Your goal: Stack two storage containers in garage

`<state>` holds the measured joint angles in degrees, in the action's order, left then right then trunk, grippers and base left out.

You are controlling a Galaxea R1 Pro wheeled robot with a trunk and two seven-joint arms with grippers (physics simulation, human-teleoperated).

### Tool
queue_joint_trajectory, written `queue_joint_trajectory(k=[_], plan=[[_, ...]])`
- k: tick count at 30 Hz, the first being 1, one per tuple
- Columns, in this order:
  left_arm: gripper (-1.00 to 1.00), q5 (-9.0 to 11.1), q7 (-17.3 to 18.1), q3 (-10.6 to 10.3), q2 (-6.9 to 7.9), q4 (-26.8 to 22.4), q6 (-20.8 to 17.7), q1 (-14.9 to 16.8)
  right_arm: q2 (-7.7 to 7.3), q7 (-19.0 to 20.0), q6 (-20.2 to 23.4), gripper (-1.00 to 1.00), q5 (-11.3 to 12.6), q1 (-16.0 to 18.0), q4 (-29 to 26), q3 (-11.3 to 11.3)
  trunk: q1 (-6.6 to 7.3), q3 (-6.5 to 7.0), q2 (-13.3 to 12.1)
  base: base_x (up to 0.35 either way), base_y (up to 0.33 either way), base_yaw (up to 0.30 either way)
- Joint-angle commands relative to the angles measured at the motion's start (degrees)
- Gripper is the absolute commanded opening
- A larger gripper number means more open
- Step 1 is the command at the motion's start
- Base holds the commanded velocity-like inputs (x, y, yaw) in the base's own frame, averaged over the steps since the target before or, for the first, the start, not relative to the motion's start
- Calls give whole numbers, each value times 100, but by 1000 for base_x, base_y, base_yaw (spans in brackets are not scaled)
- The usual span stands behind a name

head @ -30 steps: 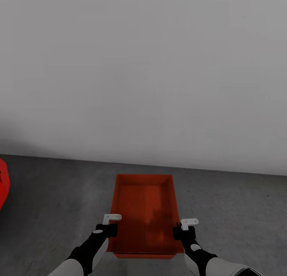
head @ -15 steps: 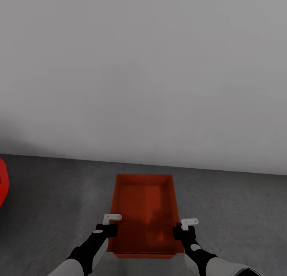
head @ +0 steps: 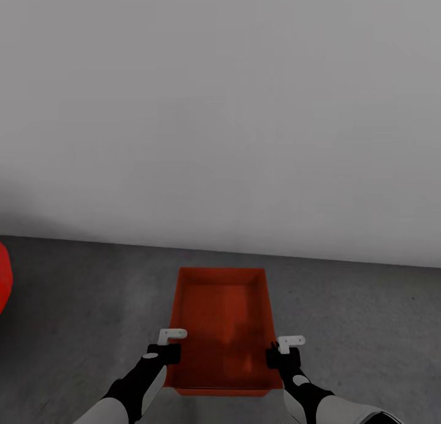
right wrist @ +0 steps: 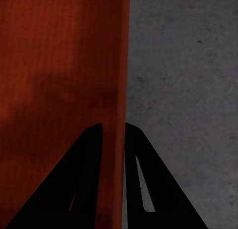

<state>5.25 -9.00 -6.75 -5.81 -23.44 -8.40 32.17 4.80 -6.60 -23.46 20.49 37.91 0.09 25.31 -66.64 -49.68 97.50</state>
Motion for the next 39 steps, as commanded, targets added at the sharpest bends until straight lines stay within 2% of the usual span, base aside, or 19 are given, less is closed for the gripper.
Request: queue_joint_trajectory(k=[1,12,24,39], plan=[[-100,82,-76,-54,-78,-11,-30,0,4,-27,-28,-100,113,6,8,-101,1,-4,2,0,0,0],[-100,87,-76,-54,-78,-11,-30,0,4,-29,-27,-100,113,6,8,-104,1,-4,2,0,0,0],[-100,90,-76,-54,-78,-2,-30,0,4,-29,-27,-100,113,6,8,-102,-263,-219,483,0,0,0],[-100,88,-76,-54,-79,-2,-30,0,-3,-26,-27,-100,109,6,8,-98,-263,-219,483,0,0,0]])
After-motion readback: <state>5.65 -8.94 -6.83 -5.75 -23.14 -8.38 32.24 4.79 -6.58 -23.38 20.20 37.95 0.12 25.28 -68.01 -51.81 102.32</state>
